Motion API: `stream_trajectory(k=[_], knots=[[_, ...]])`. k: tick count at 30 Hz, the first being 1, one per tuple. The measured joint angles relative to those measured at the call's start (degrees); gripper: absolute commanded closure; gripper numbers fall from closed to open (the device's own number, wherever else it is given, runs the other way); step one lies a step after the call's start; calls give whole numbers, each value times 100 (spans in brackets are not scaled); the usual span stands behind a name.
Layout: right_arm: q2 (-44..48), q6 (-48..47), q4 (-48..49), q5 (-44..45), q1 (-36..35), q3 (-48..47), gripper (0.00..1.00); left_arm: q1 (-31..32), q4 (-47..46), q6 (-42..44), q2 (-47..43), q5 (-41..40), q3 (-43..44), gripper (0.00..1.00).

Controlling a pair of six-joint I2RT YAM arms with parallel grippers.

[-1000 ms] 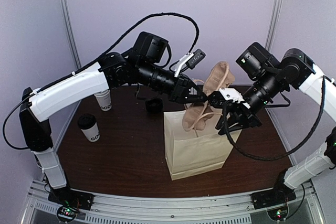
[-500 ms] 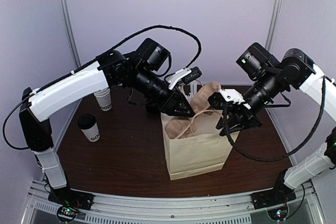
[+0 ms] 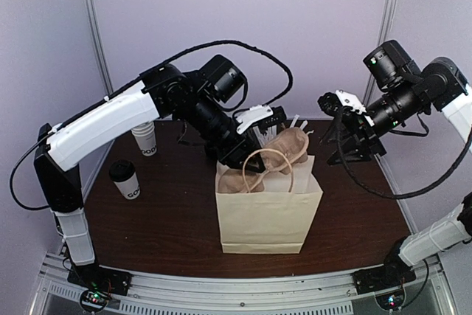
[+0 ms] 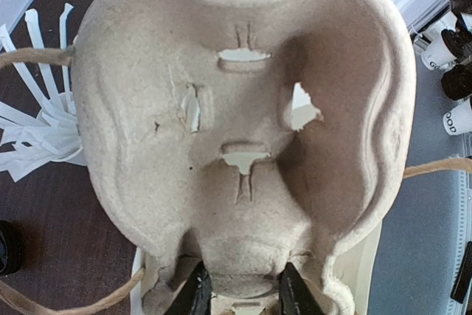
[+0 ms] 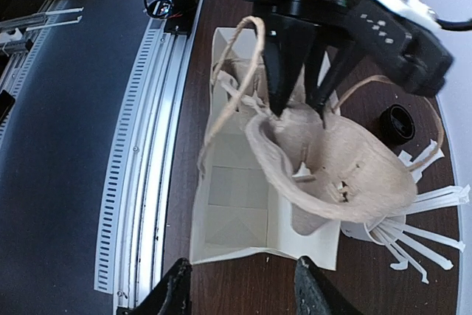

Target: Pack the takeout coffee

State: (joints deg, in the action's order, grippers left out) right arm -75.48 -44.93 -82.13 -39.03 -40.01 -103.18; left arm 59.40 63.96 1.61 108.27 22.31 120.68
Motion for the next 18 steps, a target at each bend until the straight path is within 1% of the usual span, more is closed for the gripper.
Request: stream_trajectory(k=[4, 7, 10, 13, 18], knots=[[35, 7, -35, -170, 184, 70, 54, 57, 234, 262, 17, -28, 33, 84], [70, 85, 81, -299, 216, 385, 54, 61, 330, 385, 15, -11, 98, 85], [70, 188, 203, -494, 238, 691, 51, 61, 385, 481, 15, 55, 107, 84], [59, 225, 275, -660, 240, 903, 45, 61, 398, 557, 15, 179, 107, 84], [57, 162, 315, -769, 155, 953, 45, 61, 409, 730, 2, 382, 72, 84]])
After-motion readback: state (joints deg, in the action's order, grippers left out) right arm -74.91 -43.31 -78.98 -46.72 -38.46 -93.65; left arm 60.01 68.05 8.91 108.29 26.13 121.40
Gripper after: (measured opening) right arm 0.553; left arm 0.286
